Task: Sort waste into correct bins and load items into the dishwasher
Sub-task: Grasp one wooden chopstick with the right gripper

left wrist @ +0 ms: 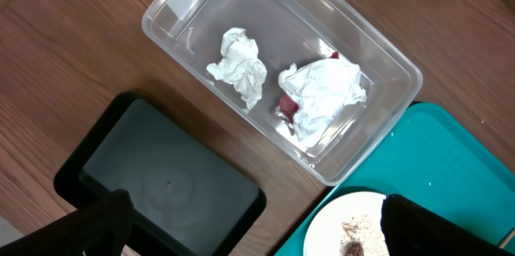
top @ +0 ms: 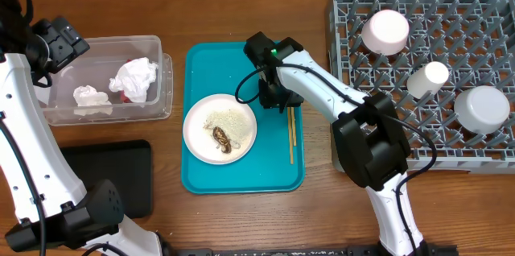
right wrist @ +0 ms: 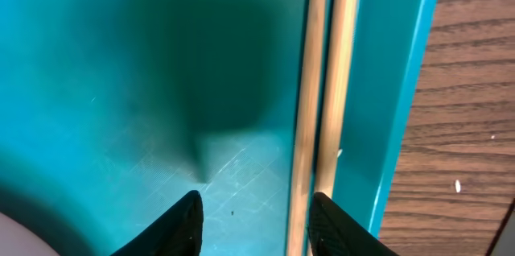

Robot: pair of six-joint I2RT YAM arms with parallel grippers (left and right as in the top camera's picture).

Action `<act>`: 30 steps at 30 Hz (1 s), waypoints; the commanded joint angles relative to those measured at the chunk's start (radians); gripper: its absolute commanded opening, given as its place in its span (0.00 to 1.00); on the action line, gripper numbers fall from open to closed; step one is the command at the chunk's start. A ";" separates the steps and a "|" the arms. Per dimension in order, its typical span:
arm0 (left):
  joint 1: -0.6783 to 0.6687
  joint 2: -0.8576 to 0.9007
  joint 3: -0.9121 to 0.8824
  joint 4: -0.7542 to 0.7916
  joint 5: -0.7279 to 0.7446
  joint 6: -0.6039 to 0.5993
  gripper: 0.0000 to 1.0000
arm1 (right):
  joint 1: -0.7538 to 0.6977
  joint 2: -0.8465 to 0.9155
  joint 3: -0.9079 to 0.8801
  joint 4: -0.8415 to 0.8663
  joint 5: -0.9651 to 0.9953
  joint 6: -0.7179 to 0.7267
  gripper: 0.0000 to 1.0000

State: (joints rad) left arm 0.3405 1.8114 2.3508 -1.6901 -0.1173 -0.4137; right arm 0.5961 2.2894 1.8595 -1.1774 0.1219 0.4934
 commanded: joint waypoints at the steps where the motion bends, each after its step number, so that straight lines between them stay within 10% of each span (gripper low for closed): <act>1: -0.001 -0.002 0.000 0.001 -0.013 -0.010 1.00 | -0.001 0.013 0.005 0.009 0.024 0.001 0.45; 30: -0.001 -0.002 0.000 0.001 -0.013 -0.010 1.00 | -0.001 0.013 -0.117 0.120 0.023 0.000 0.45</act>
State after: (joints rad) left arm 0.3405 1.8114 2.3508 -1.6901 -0.1173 -0.4137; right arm 0.5953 2.2814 1.7866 -1.0576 0.1455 0.4931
